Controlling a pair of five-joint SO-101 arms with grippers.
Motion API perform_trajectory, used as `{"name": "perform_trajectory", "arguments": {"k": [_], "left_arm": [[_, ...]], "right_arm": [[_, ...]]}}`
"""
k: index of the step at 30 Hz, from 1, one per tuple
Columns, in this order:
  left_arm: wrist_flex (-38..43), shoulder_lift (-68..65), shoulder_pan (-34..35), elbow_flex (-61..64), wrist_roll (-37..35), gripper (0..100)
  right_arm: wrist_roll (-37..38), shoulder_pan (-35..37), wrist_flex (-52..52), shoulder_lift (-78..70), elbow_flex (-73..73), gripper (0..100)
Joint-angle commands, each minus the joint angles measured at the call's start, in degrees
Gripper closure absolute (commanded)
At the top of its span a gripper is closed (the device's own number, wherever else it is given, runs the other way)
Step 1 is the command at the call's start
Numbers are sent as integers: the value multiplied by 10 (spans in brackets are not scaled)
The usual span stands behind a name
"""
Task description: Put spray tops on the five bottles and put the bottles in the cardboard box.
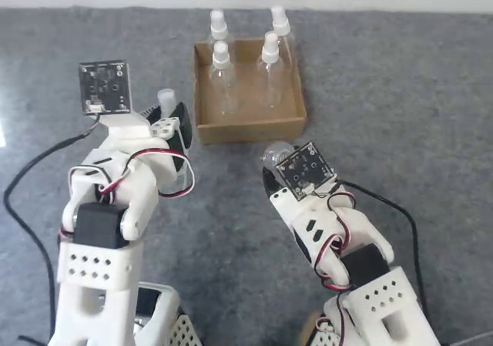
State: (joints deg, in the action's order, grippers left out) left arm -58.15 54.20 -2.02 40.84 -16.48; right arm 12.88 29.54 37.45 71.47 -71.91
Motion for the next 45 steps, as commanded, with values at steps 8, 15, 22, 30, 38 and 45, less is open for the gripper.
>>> {"name": "perform_trajectory", "arguments": {"k": [8,15,22,30,38,45], "left_arm": [[15,17,-20,-124,-54,987],[17,17,-86,-164,-91,987],[32,17,-143,-189,-106,987],[66,17,-198,-191,-106,987],[81,17,-227,-189,-106,987],[92,15,-257,-187,-104,987]], "right_arm": [[11,5,-5,17,11,928],[10,6,3,17,11,928],[10,6,2,17,11,928],[10,7,0,17,11,928],[10,6,-2,17,11,925],[11,6,-1,17,11,925]]}}
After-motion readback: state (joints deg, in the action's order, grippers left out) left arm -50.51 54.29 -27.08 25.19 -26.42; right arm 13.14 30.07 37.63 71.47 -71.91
